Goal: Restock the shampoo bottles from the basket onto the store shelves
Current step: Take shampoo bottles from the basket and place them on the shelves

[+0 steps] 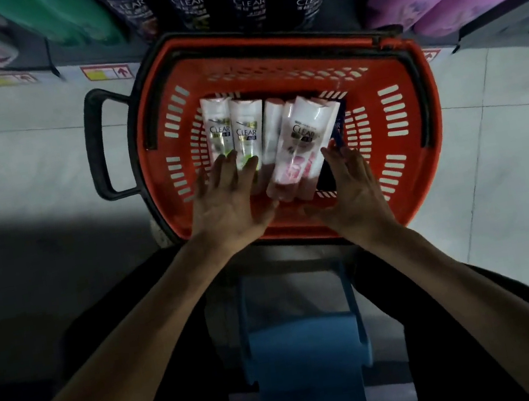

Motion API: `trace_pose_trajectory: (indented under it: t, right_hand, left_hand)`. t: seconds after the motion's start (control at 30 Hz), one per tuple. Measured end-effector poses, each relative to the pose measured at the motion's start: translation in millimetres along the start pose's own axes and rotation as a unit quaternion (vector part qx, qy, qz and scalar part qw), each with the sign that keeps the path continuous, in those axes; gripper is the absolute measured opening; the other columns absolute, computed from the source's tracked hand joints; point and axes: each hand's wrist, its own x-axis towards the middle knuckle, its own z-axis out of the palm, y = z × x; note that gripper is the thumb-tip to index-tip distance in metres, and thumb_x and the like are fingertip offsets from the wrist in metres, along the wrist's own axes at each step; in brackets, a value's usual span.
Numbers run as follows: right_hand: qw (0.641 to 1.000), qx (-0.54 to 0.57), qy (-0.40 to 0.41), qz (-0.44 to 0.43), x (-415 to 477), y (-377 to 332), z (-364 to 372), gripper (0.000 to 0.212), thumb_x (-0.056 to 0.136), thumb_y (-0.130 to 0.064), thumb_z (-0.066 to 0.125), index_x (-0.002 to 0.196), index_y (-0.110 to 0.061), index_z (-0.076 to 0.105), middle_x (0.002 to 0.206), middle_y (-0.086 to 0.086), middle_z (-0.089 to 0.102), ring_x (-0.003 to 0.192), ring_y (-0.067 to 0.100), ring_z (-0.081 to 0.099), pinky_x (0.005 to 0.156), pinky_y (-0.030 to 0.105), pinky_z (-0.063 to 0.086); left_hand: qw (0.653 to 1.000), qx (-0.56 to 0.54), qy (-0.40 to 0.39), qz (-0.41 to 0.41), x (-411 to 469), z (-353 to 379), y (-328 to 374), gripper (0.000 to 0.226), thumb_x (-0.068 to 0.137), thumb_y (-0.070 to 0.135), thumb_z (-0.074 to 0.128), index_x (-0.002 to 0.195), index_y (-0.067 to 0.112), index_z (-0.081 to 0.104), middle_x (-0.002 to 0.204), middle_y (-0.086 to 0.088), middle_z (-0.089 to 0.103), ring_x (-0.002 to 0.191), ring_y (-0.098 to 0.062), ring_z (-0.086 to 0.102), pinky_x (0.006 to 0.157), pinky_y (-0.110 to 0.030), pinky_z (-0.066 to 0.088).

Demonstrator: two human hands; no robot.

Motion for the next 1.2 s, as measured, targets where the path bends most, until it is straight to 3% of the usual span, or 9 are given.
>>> trace_pose_trajectory:
  t: [0.13,0.27,0.4,0.53,0.73,0.83,1.0,1.2]
  right_hand:
    - [0.998,-0.04,-0.023,-0.047,15,9,11,0.112,0.076,-0.076,0.066,0.162,-0.03,0.011,0.168,0.01,0.012,0.156,0.031,0.011,0.122,0.057,0.026]
    - [0.992,-0.065,-0.042,-0.1,59,4,8,0.117,0.07,-0.086,0.035,0.164,-0.023,0.008,0.17,0.012,0.003,0.156,0.031,0.002,0.126,0.053,0.013]
    - [0.968,-0.118,0.029,-0.219,92,17,8,0.096,0.079,-0.07,0.048,0.147,-0.003,0.049,0.153,0.026,0.04,0.142,0.048,0.036,0.111,0.061,0.04]
    - [0.959,-0.134,0.042,-0.246,104,24,6,0.096,0.073,-0.057,0.074,0.152,-0.014,0.041,0.158,0.017,0.034,0.146,0.039,0.035,0.109,0.056,0.046]
    - [0.935,-0.184,0.098,-0.288,91,24,4,0.084,0.085,-0.056,0.066,0.155,-0.021,0.036,0.158,0.012,0.034,0.146,0.034,0.034,0.114,0.05,0.04]
    - [0.912,-0.227,0.14,-0.313,81,19,-4,0.085,0.081,-0.051,0.073,0.153,-0.02,0.04,0.151,0.015,0.041,0.139,0.038,0.04,0.108,0.052,0.045]
    - [0.921,-0.207,0.169,-0.283,62,13,-20,0.085,0.085,-0.052,0.07,0.156,-0.021,0.032,0.153,0.016,0.034,0.144,0.039,0.031,0.116,0.051,0.035]
    - [0.934,-0.216,0.186,-0.215,30,16,-35,0.093,0.085,-0.05,0.072,0.16,-0.025,0.023,0.155,0.013,0.03,0.144,0.036,0.026,0.112,0.052,0.038]
  left_hand:
    - [0.999,0.001,0.032,0.014,47,2,4,0.098,0.085,0.085,0.027,0.163,0.027,0.015,0.171,-0.014,0.012,0.157,-0.037,0.013,0.122,-0.064,0.021]
    - [0.994,0.04,0.065,0.08,85,5,7,0.098,0.083,0.082,0.037,0.163,0.028,0.019,0.171,-0.012,0.016,0.156,-0.037,0.016,0.119,-0.068,0.02]
    - [0.986,0.062,0.098,0.116,97,1,2,0.097,0.08,0.077,0.04,0.16,0.024,0.031,0.165,-0.016,0.031,0.152,-0.04,0.029,0.116,-0.069,0.027]
    - [0.98,0.086,0.118,0.134,89,-8,-4,0.095,0.076,0.072,0.037,0.156,0.02,0.037,0.161,-0.016,0.037,0.148,-0.04,0.035,0.113,-0.07,0.031]
    - [0.977,0.108,0.151,0.102,76,-33,4,0.095,0.079,0.077,0.029,0.162,0.033,0.019,0.166,-0.007,0.026,0.152,-0.033,0.027,0.122,-0.063,0.017]
    - [0.98,0.085,0.161,0.082,73,-51,3,0.092,0.085,0.076,0.047,0.161,0.037,0.011,0.167,-0.002,0.023,0.152,-0.031,0.025,0.125,-0.058,0.015]
    - [0.972,0.059,0.219,0.054,57,-53,3,0.093,0.083,0.079,0.045,0.161,0.037,0.018,0.166,-0.003,0.028,0.149,-0.031,0.034,0.122,-0.056,0.024]
    - [0.965,0.033,0.254,0.053,26,-44,9,0.087,0.089,0.071,0.054,0.161,0.036,0.02,0.165,-0.001,0.029,0.147,-0.032,0.037,0.122,-0.056,0.025]
